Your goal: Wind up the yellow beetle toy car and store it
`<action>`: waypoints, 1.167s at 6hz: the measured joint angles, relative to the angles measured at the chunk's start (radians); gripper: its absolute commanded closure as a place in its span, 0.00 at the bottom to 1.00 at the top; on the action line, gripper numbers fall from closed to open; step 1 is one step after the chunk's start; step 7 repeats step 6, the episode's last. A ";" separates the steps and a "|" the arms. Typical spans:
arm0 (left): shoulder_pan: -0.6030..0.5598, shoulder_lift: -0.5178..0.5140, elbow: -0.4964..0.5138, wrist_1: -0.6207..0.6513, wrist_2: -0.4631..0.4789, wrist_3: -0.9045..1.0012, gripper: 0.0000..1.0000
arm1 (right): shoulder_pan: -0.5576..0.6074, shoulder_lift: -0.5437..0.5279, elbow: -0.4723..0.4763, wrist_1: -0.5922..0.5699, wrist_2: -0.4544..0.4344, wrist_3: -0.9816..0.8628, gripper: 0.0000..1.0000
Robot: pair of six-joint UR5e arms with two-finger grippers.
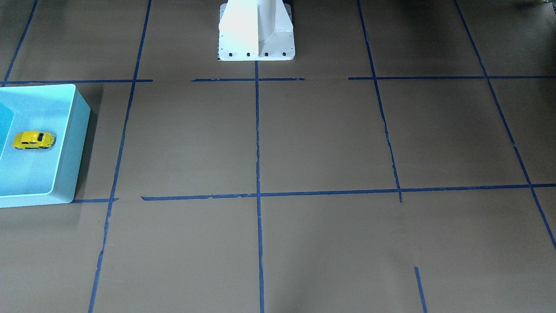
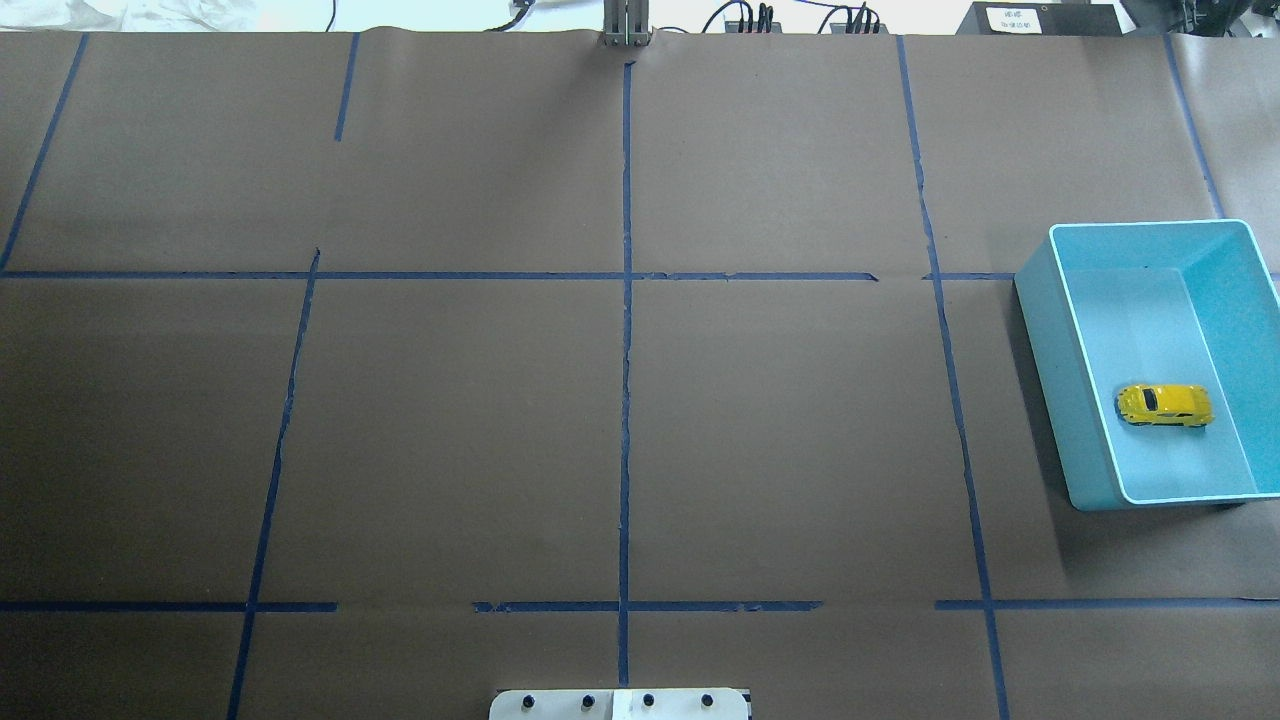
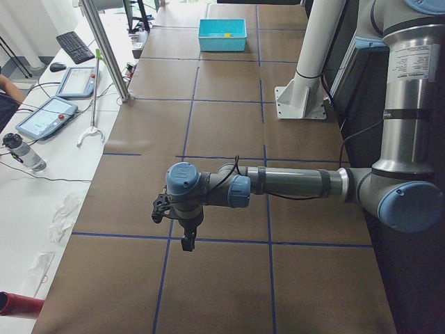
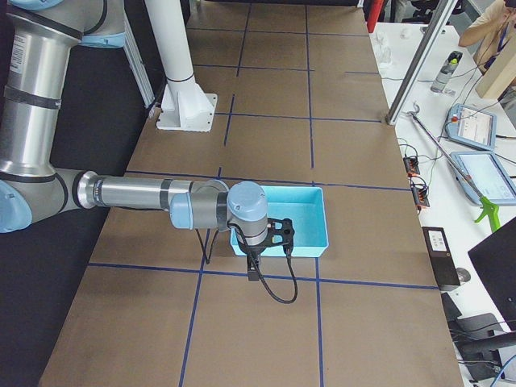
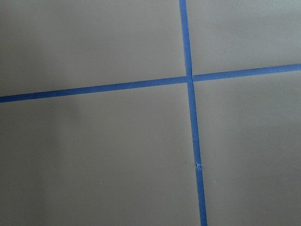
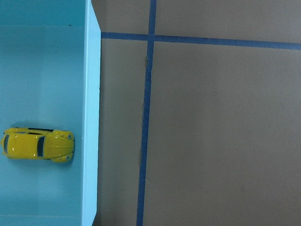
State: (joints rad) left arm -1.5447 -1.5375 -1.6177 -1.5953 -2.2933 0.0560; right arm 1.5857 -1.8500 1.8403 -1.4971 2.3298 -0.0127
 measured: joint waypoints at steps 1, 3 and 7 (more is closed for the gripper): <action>0.000 0.000 0.000 0.000 0.000 0.000 0.00 | 0.003 -0.001 0.000 0.000 0.001 -0.001 0.00; 0.000 0.000 -0.001 0.000 0.001 0.000 0.00 | 0.008 -0.001 0.000 -0.001 0.003 -0.001 0.00; 0.000 0.000 0.000 0.000 0.001 0.000 0.00 | 0.010 -0.001 0.000 -0.002 0.003 -0.001 0.00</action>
